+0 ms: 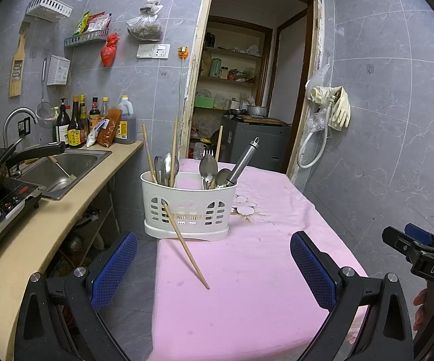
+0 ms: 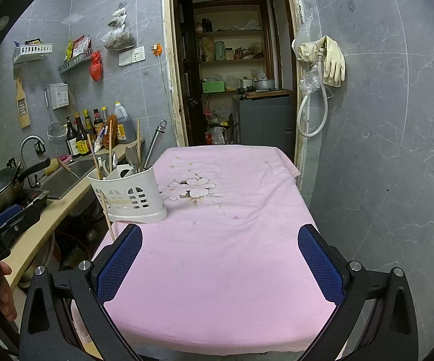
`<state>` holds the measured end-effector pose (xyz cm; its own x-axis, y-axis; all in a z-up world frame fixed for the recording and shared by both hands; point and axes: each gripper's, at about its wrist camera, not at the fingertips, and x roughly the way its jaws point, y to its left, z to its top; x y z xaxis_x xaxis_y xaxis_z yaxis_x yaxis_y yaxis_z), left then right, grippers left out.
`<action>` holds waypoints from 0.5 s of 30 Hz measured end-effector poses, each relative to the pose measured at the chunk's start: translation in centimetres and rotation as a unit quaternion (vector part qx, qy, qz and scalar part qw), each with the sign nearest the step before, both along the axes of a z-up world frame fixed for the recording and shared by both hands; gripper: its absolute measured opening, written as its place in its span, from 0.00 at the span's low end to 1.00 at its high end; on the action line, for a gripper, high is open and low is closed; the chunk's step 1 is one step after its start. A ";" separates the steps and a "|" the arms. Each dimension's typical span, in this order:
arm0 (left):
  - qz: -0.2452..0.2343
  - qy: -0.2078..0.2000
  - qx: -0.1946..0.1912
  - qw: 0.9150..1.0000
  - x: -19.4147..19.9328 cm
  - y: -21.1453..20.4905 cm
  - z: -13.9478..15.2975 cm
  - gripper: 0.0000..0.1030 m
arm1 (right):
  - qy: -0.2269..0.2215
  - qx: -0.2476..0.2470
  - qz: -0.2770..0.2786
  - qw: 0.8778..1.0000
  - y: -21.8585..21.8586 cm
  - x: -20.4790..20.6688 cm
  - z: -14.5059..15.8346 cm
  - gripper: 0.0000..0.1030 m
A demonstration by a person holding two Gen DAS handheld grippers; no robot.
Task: Organize utensils
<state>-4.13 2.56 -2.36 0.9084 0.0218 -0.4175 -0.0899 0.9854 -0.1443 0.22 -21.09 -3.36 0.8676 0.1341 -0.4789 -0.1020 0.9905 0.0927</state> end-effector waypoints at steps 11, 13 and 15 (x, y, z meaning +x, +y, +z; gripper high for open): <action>0.000 0.000 0.000 1.000 0.0 0.1 0.0 0.99 | 0.000 0.000 0.001 1.000 -0.1 0.0 0.0 0.99; 0.000 0.000 0.000 1.000 0.0 0.0 0.0 0.99 | 0.000 -0.001 0.000 1.000 0.0 0.0 0.0 0.99; 0.000 0.000 0.000 1.000 0.0 0.0 0.0 0.99 | 0.000 0.000 0.000 1.000 -0.1 0.1 0.0 0.99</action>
<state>-4.09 2.58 -2.33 0.9086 0.0218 -0.4170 -0.0898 0.9855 -0.1442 0.28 -21.16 -3.37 0.8674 0.1346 -0.4791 -0.1029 0.9904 0.0920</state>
